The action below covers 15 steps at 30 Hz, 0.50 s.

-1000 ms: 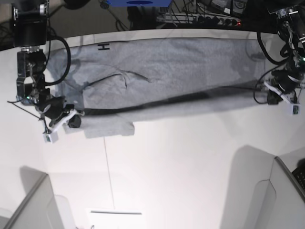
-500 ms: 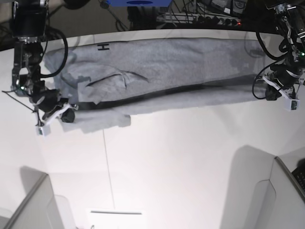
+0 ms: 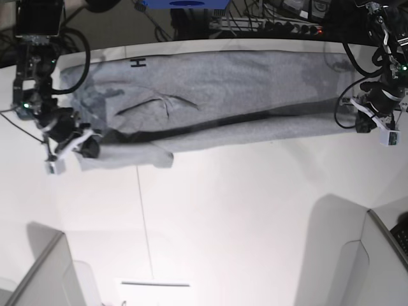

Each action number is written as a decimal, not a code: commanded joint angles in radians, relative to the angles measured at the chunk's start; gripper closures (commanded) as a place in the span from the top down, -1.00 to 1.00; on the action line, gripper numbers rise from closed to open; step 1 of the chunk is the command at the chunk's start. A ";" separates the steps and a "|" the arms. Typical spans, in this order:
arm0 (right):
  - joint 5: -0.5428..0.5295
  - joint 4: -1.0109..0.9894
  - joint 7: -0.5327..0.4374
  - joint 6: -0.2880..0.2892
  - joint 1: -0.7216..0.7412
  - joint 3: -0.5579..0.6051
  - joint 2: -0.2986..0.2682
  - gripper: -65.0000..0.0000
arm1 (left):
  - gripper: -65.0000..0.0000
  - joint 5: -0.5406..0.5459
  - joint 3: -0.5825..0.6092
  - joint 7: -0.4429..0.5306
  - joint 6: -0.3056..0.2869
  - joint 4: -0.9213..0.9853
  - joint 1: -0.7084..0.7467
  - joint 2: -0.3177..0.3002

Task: Fold the T-shirt properly
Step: 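Carry the held hem edge over toward the collar with both grippers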

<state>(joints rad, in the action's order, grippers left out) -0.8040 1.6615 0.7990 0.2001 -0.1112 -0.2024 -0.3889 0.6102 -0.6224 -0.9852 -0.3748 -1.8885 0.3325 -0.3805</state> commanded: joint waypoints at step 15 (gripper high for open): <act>0.001 0.085 0.072 0.003 -0.037 -0.113 0.052 -1.00 | -1.00 0.001 -0.011 0.019 -0.003 -0.018 0.032 -0.018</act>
<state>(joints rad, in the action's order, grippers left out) -0.7940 1.7283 0.8906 0.2008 -0.1570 -0.3061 -0.3187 0.6064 -0.6231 -0.9844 -0.3752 -1.8896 0.3683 -0.3801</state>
